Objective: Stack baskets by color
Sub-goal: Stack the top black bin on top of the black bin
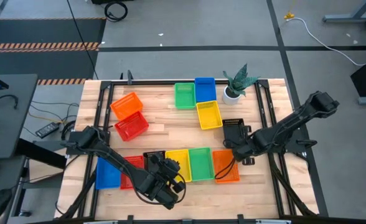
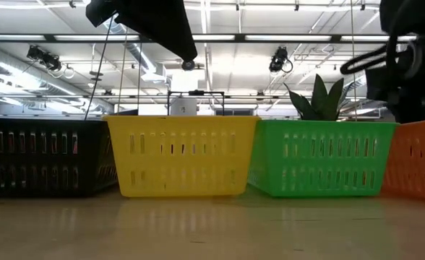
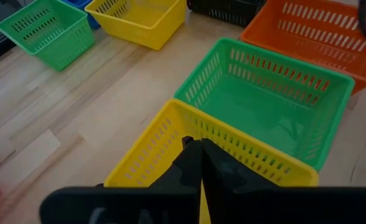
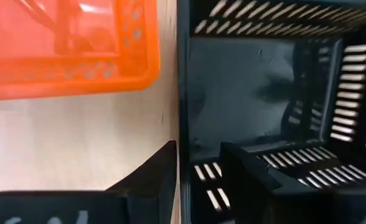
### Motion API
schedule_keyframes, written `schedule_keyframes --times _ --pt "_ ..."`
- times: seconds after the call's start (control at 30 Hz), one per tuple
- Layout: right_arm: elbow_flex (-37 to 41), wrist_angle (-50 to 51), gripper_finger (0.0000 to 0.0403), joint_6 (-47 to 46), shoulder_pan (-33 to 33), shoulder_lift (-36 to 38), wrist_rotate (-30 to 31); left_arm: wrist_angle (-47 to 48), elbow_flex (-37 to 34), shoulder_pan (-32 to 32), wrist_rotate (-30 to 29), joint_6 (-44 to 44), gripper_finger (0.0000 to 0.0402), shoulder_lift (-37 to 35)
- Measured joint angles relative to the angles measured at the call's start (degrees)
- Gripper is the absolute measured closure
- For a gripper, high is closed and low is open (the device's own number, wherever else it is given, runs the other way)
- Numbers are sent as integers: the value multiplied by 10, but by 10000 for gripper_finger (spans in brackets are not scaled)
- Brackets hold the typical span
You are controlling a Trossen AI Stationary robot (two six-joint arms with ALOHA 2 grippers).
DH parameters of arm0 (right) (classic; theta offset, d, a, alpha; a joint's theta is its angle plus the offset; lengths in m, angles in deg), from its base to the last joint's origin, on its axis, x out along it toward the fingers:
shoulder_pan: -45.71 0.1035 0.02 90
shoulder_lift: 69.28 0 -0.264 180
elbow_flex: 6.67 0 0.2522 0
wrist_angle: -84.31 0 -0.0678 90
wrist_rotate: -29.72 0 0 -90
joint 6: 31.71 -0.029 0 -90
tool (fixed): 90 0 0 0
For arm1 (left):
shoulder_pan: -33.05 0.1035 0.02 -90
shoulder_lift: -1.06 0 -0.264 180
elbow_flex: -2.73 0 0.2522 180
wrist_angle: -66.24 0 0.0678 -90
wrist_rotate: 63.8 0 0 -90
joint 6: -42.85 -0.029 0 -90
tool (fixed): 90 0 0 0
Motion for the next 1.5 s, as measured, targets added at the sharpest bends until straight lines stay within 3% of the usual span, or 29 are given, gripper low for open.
schedule_keyframes --times 0.13,0.33,0.53,0.67,0.8,0.93,1.03,1.23,1.37,1.5 --pt "0 4 304 -6 -9 -36 7 -10 0 0 0 -19 380 0" --pt "-4 28 393 -31 -28 -34 37 -53 0 3 0 -79 388 0" --pt "-52 104 396 -70 -35 3 103 -69 0 9 0 -104 394 0" --pt "-106 105 396 -73 -25 23 128 -64 2 12 0 -105 385 0" --pt "-175 54 398 -25 -2 17 148 -34 26 0 -4 -106 386 -12" --pt "-227 -58 398 66 17 -15 138 3 68 -31 -51 -116 397 -28" --pt "-244 -123 398 140 24 -50 104 -14 85 -56 -98 -198 394 -32" --pt "-247 -248 398 212 18 -109 49 -155 88 -57 -112 -508 369 -27" --pt "-247 -282 399 220 3 -138 48 -218 88 -17 -46 -612 324 -27" --pt "-247 -288 399 209 -15 -156 48 -227 87 33 43 -653 257 -27"
